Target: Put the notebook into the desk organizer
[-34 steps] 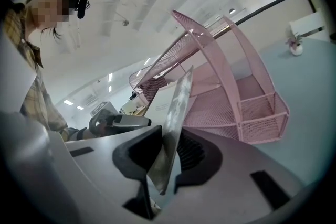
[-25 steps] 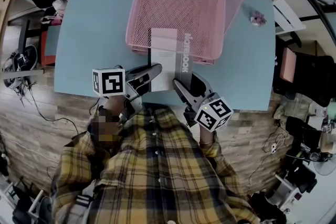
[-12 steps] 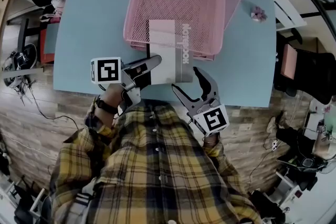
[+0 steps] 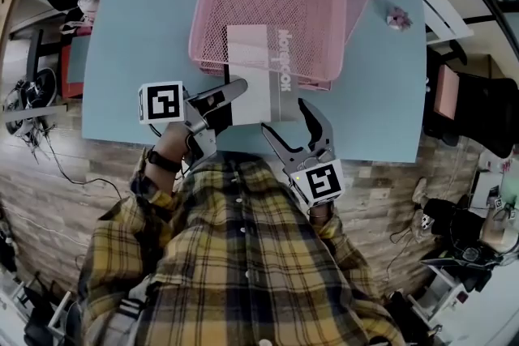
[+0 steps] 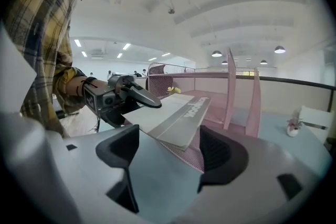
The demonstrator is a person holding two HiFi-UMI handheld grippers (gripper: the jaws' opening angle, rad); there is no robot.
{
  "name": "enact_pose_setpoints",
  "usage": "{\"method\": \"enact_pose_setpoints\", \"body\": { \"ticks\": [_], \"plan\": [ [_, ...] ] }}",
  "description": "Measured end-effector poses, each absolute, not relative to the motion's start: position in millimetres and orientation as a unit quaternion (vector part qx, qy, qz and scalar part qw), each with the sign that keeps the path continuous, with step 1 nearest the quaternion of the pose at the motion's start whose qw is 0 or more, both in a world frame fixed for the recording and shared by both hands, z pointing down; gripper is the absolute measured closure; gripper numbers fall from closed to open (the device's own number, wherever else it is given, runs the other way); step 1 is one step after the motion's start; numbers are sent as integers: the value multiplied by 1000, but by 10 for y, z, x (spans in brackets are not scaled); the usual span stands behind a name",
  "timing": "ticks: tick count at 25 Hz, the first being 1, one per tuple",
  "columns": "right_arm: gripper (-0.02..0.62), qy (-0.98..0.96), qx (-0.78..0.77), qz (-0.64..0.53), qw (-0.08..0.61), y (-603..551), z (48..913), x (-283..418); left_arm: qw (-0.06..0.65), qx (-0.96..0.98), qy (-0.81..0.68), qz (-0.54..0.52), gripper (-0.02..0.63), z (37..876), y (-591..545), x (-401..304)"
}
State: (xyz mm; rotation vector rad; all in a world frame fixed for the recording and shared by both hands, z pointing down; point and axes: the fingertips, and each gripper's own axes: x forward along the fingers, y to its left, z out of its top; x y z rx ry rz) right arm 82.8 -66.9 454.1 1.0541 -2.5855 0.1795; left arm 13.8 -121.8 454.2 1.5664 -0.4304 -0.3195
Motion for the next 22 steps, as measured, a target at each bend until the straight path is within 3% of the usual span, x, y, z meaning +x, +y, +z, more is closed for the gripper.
{"method": "enact_pose_setpoints", "body": {
  "ticks": [7,13,22],
  "plan": [
    [253,-903,396,70,151,-734,4502,841,645,713,-224,-159,442,4466,-1197,-9],
    [253,-893,422,77,135,-852,4456,888,594,744,-277,-129,412,4533,-1126,-210],
    [255,-888,435,75,132,-1009,4427,829,412,841,-348,-48,374,4416,-1089,-334]
  ]
}}
